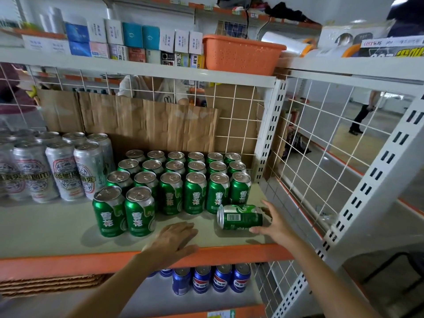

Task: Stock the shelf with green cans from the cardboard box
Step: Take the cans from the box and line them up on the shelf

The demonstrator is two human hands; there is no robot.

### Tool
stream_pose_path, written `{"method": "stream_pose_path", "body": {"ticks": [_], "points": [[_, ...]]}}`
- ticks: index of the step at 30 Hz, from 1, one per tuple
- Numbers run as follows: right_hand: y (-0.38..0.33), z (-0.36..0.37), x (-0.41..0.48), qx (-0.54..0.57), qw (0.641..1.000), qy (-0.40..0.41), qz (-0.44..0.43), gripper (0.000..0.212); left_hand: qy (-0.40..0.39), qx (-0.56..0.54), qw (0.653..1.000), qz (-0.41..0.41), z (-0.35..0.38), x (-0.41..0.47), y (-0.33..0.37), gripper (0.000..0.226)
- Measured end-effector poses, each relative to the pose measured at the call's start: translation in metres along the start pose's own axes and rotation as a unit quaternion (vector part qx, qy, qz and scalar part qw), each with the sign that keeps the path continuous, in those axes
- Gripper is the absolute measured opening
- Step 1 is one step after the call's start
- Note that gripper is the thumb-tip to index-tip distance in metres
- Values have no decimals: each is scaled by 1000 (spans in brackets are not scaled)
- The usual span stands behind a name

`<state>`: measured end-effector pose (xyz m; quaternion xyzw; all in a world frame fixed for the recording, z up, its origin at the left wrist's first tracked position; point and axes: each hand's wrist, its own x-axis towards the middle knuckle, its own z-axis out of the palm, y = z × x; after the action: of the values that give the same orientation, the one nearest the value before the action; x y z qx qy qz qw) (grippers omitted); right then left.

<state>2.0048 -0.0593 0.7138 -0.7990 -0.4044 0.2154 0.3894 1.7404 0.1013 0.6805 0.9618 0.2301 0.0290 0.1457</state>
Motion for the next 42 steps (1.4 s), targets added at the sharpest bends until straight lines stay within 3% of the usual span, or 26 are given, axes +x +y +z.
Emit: {"method": "stream_pose_path", "body": {"ticks": [13,22,26,30,32,38,42], "points": [[-1,3,-3,15,1000,-23,2,75,1,-19,1000,-12,-3,0,0,117],[-15,2,-25,57,998,37,2,72,7,-72,997,-10,-4,-2,0,112],[-30,4,-36,125,992,28,7,58,57,-276,959,-33,-14,-4,12,82],[-50,9,-44,160,987,7,-16,71,96,-394,914,-15,-40,-4,33,81],[-63,14,-48,185,982,-1,-28,60,93,-446,890,10,-53,-5,47,80],[-91,18,-57,210,976,-16,-58,48,143,-490,859,35,-72,-8,59,68],[-96,18,-61,233,969,-31,-81,53,170,-495,852,19,-75,-9,59,73]]}}
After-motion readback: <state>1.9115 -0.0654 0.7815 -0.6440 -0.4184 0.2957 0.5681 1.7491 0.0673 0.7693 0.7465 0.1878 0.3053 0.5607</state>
